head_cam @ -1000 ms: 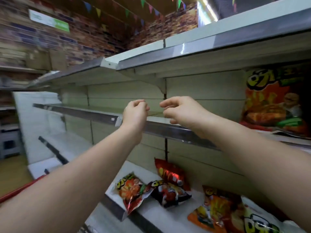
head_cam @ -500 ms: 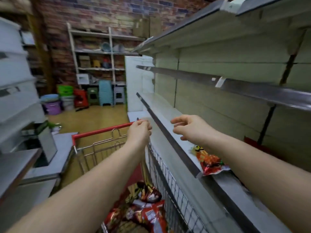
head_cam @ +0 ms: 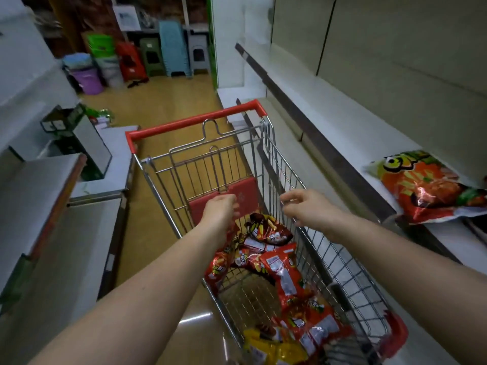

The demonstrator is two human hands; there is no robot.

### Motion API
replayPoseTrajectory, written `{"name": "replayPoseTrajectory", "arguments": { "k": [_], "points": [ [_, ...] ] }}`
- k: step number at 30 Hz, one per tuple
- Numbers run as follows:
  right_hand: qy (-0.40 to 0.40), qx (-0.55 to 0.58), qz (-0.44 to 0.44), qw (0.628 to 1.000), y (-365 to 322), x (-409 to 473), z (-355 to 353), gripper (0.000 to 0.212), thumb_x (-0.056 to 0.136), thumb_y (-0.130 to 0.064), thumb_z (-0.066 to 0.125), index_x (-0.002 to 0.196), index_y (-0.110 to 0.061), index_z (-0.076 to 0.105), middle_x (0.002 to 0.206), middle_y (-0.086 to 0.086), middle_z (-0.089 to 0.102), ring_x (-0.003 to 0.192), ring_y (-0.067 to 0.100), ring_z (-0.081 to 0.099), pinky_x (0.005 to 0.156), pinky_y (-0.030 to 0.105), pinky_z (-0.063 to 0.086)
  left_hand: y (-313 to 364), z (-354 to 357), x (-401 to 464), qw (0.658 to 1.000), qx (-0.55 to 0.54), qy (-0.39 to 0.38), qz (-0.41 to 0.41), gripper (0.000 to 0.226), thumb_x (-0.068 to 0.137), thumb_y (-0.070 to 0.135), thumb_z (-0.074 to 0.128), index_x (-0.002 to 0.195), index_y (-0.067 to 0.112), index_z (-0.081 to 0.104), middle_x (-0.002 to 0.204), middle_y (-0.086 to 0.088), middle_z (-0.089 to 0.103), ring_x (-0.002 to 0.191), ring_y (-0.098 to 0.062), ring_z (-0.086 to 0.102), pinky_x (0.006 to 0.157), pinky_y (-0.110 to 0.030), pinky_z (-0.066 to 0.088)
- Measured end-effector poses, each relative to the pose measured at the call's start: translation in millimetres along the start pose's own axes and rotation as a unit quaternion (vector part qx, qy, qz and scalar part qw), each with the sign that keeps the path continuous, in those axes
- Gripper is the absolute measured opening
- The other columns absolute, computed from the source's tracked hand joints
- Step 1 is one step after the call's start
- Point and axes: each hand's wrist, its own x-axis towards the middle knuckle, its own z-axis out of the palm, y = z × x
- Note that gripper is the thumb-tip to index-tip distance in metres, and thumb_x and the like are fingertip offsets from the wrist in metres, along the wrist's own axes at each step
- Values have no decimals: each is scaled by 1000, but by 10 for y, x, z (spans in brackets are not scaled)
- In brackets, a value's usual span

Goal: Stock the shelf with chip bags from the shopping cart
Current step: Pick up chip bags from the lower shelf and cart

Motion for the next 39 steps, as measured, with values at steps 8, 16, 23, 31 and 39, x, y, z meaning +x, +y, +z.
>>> {"name": "replayPoseTrajectory", "arguments": {
  "k": [8, 16, 23, 31, 39],
  "points": [
    [-24, 41, 175, 983, 752, 822, 538, 33, 92, -10, 54, 125, -11, 56, 124, 8, 57, 117, 27, 53, 98, 38, 45, -652, 136, 885, 987, 36, -60, -145, 23, 98, 12, 42, 77, 15, 51, 64, 2, 50, 56, -10, 42, 53, -22, 33],
    [-30, 80, 305, 949, 1632, 1095, 822, 14, 88, -7, 57, 100, -11, 64, 101, 7, 64, 83, 18, 58, 78, 32, 50, -1308, 511, 1196, 961, 79, -78, -255, 14, 96, 12, 46, 85, 13, 55, 78, -4, 55, 62, -13, 46, 51, -23, 33],
    [-76, 61, 337, 936, 2220, 1361, 942, 23, 89, -2, 52, 75, -18, 58, 74, -1, 58, 75, 15, 54, 75, 30, 45, -1724, 876, 1392, 946, 79, -57, -309, 21, 100, 20, 45, 82, 11, 52, 77, -5, 55, 65, -15, 50, 54, -25, 38],
    [-71, -12, 274, 959, 2838, 1795, 1252, 40, 87, -18, 60, 127, -15, 53, 122, 5, 62, 110, 27, 58, 88, 28, 40, -2445, 1237, 1828, 932, 94, 4, -349, 15, 96, 19, 51, 104, 6, 54, 92, -8, 56, 80, -19, 50, 83, -32, 45],
    [-67, -30, 271, 960, 3253, 2089, 1629, 78, 66, -40, 68, 135, -20, 38, 122, 9, 58, 111, 31, 55, 97, 49, 42, -2839, 1393, 2020, 925, 62, -3, -375, 47, 91, 28, 59, 131, 5, 51, 120, -11, 60, 80, -17, 53, 62, -24, 39]
  ]
}}
